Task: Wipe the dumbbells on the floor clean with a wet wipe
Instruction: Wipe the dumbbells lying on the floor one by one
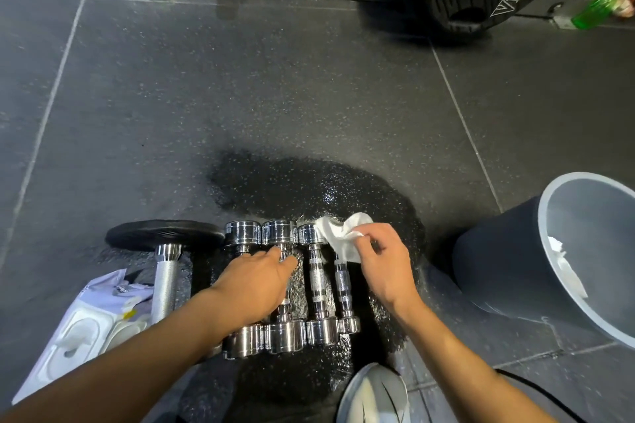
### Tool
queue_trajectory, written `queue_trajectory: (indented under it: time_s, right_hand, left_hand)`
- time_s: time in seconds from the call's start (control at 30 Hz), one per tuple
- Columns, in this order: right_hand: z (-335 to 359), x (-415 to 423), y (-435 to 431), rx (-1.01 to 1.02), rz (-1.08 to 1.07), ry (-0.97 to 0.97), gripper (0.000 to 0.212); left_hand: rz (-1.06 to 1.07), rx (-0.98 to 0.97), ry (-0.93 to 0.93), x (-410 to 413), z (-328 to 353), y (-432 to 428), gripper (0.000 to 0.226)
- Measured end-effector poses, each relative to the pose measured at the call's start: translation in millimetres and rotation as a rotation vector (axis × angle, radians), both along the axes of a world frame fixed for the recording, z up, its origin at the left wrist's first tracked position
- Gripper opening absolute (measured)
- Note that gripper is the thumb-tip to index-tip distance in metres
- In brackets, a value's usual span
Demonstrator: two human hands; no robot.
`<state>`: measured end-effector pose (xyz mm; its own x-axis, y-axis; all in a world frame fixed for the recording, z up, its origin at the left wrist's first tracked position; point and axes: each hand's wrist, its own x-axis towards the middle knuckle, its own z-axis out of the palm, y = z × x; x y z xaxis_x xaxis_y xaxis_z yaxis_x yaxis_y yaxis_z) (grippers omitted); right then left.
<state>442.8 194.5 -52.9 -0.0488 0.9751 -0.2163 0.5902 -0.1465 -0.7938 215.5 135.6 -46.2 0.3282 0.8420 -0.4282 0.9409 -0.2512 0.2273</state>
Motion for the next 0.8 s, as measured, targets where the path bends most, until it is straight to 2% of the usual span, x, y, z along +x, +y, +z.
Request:
queue_trajectory:
  time_s: [0.13, 0.27, 0.37, 0.47, 0.57, 0.67, 0.8]
  right_hand:
    - [-4.1, -7.7, -13.9, -0.169, 0.071, -0.130, 0.023]
    - [-3.6, -5.1, -29.4, 0.025, -0.032, -0.288, 0.029]
    - [-3.7, -2.3, -29.4, 0.097, -0.099, -0.254, 0.030]
    - [-10.0, -4.7, -30.7, 0.096, 0.011, -0.306, 0.026]
    - [-31.0, -3.0, -35.8, 0.051, 0.113, -0.343, 0.010]
    - [-42.0, -5.7, -46.2, -0.105, 0.127, -0.295, 0.024]
    - [-45.8, -10.7, -49.2, -0.181, 0.115, -0.341, 0.038]
  left_hand:
    - [-0.002, 0.011, -0.016, -1.0, -2.3, -0.5, 0.028]
    - [0.003, 0.011, -0.006, -2.5, -5.9, -2.4, 0.030]
    - [0.008, 0.009, -0.008, -1.8, -5.6, -1.8, 0.033]
    - [0.008, 0.021, -0.001, -1.3, -5.5, -0.9, 0.036]
    - [0.002, 0.016, 0.000, -1.6, -5.3, -1.0, 0.036]
    - [0.005, 0.007, -0.010, -3.4, -8.5, -2.8, 0.035]
    - [0.012, 0.005, -0.006, -3.6, -9.8, -2.2, 0.038]
